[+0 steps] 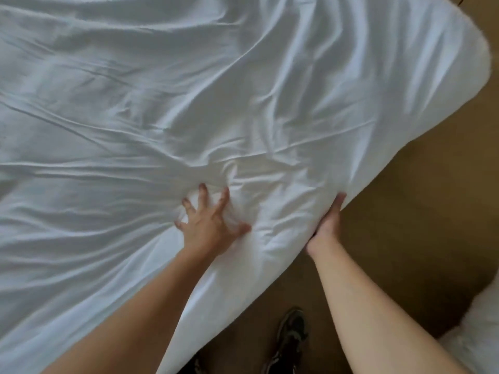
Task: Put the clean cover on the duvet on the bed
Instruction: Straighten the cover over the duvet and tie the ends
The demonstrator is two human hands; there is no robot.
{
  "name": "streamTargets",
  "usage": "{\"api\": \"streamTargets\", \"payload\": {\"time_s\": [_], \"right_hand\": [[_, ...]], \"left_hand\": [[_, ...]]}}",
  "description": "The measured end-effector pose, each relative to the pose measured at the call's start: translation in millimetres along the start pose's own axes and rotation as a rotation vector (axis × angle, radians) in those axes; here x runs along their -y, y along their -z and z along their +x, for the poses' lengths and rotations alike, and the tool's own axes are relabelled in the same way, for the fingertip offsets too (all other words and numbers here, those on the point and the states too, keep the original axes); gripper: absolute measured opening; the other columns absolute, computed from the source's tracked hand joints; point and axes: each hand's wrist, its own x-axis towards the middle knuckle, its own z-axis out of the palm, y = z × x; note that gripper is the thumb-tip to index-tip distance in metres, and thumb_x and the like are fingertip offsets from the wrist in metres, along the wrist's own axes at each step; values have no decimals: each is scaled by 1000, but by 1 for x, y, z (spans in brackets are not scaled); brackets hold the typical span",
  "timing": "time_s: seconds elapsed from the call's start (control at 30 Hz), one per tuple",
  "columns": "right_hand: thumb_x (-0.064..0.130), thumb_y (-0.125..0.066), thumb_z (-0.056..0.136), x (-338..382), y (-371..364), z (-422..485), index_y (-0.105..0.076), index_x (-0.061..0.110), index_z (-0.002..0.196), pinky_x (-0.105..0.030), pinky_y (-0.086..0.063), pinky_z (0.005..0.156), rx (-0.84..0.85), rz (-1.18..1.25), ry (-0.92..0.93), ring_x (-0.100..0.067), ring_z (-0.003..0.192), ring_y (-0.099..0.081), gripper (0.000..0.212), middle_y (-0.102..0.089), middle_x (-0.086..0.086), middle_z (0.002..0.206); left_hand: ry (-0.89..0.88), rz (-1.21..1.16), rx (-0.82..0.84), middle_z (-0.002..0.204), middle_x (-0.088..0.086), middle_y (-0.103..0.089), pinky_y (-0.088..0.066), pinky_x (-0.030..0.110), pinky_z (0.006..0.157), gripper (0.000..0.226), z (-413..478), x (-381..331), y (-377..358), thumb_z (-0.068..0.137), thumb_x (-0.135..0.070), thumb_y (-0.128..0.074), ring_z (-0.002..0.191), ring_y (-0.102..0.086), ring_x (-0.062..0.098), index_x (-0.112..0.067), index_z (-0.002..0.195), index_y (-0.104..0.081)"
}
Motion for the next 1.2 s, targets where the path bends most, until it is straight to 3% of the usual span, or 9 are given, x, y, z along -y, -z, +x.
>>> {"api": "streamTargets", "payload": {"time_s": [0.1, 0.3, 0.53, 0.7, 0.8, 0.9, 1.0, 1.1, 1.2], "right_hand": [[101, -55, 52, -19, 11, -2, -71, 29, 124, -63, -52, 93, 159, 102, -87, -41, 105, -71, 103, -72, -12, 121], [80, -63, 76, -43, 23, -17, -61, 23, 137, -69, -41, 105, 355, 97, -301, -48, 120, -61, 84, -65, -19, 132], [62, -67, 87, -54, 20, -18, -64, 16, 126, -56, -54, 97, 128, -292, -129, -35, 109, -70, 60, -74, -10, 117], [63, -71, 83, -72, 59, -22, -67, 9, 99, -40, -62, 72, -337, -437, 24, -27, 73, -72, 56, -74, -6, 86], [63, -72, 82, -70, 78, -27, -68, 13, 98, -40, -61, 60, -298, -381, -1, -30, 71, -73, 54, -75, -7, 83], [64, -81, 72, -72, 72, -36, -72, 17, 105, -45, -61, 61, -77, -311, -87, -30, 77, -75, 58, -79, -6, 86], [48, -87, 72, -77, 72, -50, -72, 18, 119, -59, -58, 83, 132, -215, -110, -35, 98, -74, 58, -76, -11, 111], [32, -85, 77, -76, 75, -58, -71, 16, 123, -65, -50, 96, 279, -133, -96, -41, 110, -68, 50, -71, -15, 123], [35, -82, 81, -76, 75, -57, -71, 16, 123, -67, -48, 97, 301, -132, -89, -41, 112, -67, 47, -71, -15, 122]], "left_hand": [[-94, -50, -147, 169, 0, -11, -20, 60, 121, 82, -41, -4, -18, 85, -77, -48, 153, -17, 33, -45, 156, -23], [-73, -93, -69, 170, -3, -1, -4, 57, 125, 82, -73, -9, -34, 89, -78, -42, 157, -5, 23, -43, 159, -18], [-35, -233, -91, 170, -5, -4, -2, 59, 123, 82, -96, -15, -55, 88, -79, -32, 157, -6, 21, -41, 159, -16], [-28, -183, -58, 170, -3, 3, -4, 59, 123, 80, -108, -9, -65, 93, -68, -47, 157, -5, 22, -39, 159, -16], [-11, -241, -39, 170, -2, -6, -17, 57, 121, 74, -127, -2, -82, 94, -55, -58, 155, -17, 23, -37, 157, -25], [100, -565, -262, 116, -6, -64, -51, 24, 83, 31, -162, 11, -107, 92, -44, -65, 106, -63, 18, -28, 118, -67], [482, -989, -222, 62, -4, -64, -48, 36, 60, 40, -194, 28, -142, 91, -51, -63, 69, -65, 23, -15, 74, -68], [804, -1486, 69, 86, 3, -64, -50, 38, 67, 62, -206, 49, -168, 73, -68, -76, 77, -61, 25, -12, 95, -61], [866, -1997, 213, 140, 5, -45, -44, 64, 103, 103, -205, 61, -179, 62, -69, -85, 137, -42, 38, -25, 145, -42]]}}
